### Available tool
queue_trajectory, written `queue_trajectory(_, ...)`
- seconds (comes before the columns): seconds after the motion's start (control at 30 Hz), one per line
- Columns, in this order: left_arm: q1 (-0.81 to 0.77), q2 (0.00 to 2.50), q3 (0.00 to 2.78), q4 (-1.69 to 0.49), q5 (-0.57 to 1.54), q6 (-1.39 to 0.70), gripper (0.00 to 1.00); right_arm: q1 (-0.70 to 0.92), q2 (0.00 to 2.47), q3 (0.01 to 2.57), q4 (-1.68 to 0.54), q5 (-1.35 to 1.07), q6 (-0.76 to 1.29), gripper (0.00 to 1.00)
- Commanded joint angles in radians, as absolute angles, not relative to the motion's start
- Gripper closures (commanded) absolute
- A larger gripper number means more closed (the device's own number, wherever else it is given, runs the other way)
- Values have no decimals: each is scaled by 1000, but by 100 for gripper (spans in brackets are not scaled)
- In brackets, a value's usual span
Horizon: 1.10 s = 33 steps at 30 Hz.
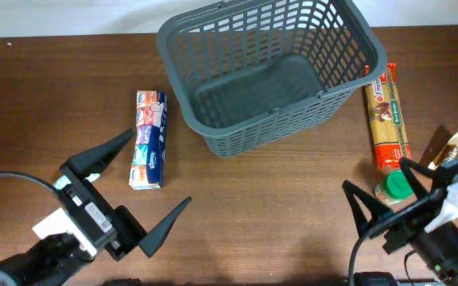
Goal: Pack container
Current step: 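Raise both arms and move grippers toward the grey basket rims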
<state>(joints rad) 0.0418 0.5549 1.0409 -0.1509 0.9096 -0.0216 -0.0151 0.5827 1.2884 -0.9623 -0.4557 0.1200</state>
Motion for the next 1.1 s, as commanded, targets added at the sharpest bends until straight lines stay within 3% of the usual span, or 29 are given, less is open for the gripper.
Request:
queue_trajectory(0.0, 42, 571, 1084, -135, 975, -81, 1, -7, 631, 1426, -955, -405, 113, 1)
queue_trajectory(0.2, 42, 632, 1187, -174, 1111, -176, 1, -6, 841, 1820, -1078, -315, 105, 1)
queue_trajectory(0.33, 42, 654, 1240, -179, 1121, -226, 1, -7, 1062, 2129, -1261, -493, -31, 1)
queue_trajectory(0.53, 42, 659, 1262, -273, 1058, -268, 1, -7, 1354, 2498, -1508, -608, -26, 1)
queue_trajectory(0.9, 42, 663, 1262, -216, 1050, -241, 1, -7, 1449, 2551, -1639, -631, -27, 1)
queue_trajectory(1.07, 42, 737, 1292, -146, 1037, -412, 1, -7, 1460, 2551, -1638, -561, -27, 1)
